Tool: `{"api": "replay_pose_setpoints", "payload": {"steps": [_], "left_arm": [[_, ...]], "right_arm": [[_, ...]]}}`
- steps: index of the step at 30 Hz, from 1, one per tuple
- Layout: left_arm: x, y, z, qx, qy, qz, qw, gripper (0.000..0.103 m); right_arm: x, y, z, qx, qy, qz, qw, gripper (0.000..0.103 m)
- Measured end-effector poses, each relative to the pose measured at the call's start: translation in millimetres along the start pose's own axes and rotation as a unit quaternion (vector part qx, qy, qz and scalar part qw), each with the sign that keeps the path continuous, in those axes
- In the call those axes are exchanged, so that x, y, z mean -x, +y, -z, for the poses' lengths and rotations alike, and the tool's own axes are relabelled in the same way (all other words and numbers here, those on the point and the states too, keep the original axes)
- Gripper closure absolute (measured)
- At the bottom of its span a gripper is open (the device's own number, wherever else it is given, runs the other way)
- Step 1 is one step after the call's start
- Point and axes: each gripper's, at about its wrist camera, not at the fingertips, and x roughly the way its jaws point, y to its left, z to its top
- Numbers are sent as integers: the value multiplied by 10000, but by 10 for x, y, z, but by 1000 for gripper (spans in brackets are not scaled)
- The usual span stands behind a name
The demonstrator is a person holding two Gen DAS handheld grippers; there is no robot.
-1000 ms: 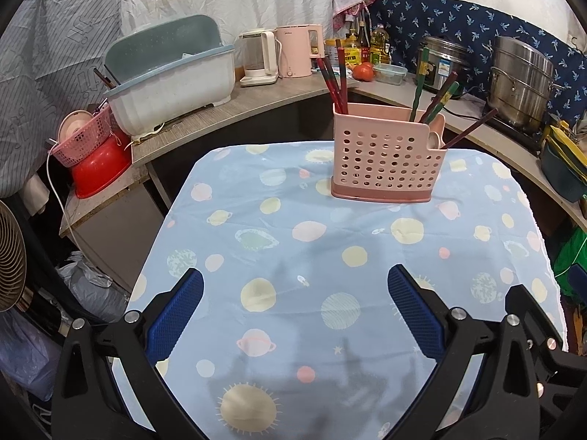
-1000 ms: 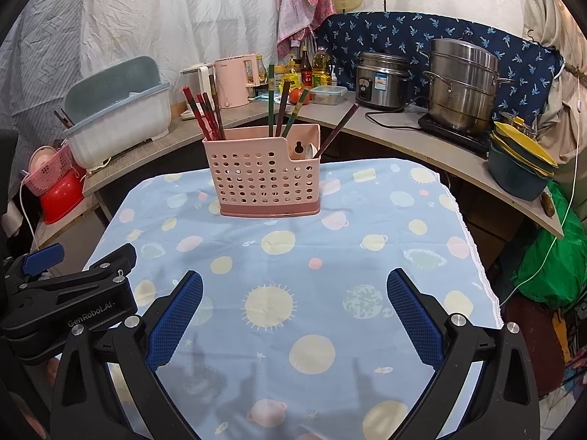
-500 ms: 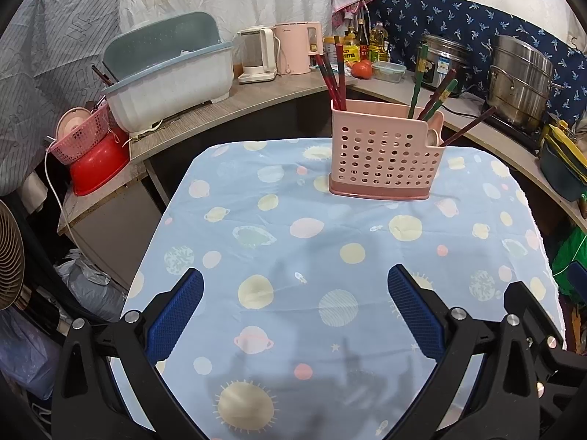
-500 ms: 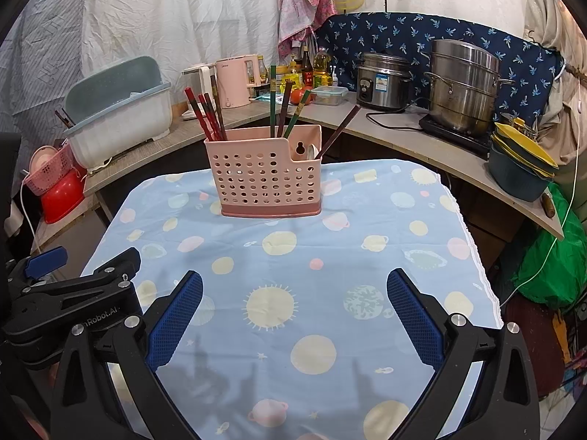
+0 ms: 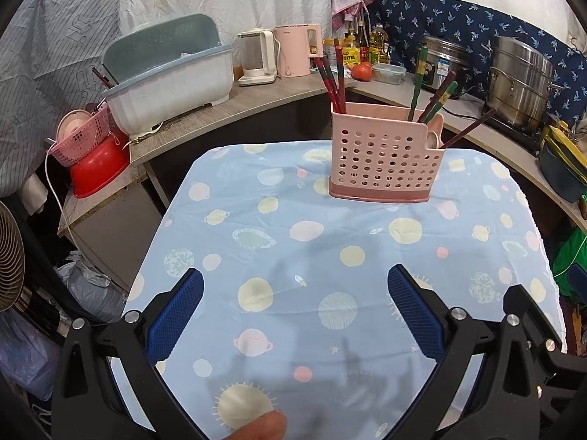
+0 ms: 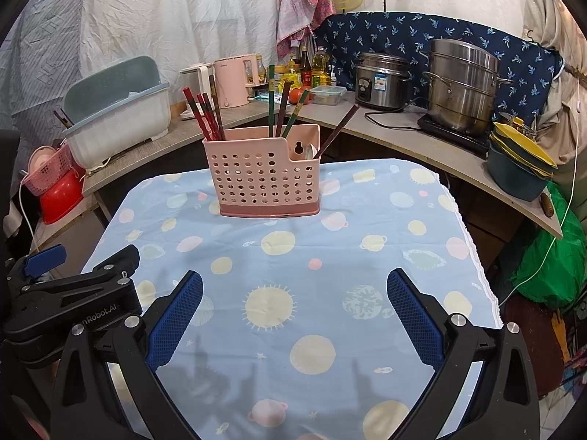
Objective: Organize utensils
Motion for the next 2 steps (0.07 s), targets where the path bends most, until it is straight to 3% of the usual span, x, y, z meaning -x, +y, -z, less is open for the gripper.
{"api": "replay_pose_setpoints", "payload": {"steps": [2], "left_arm": [[1, 1, -8, -8, -9, 0, 10000, 7]], "right_arm": [[-1, -1, 0, -2, 5, -5, 10000, 6]]}}
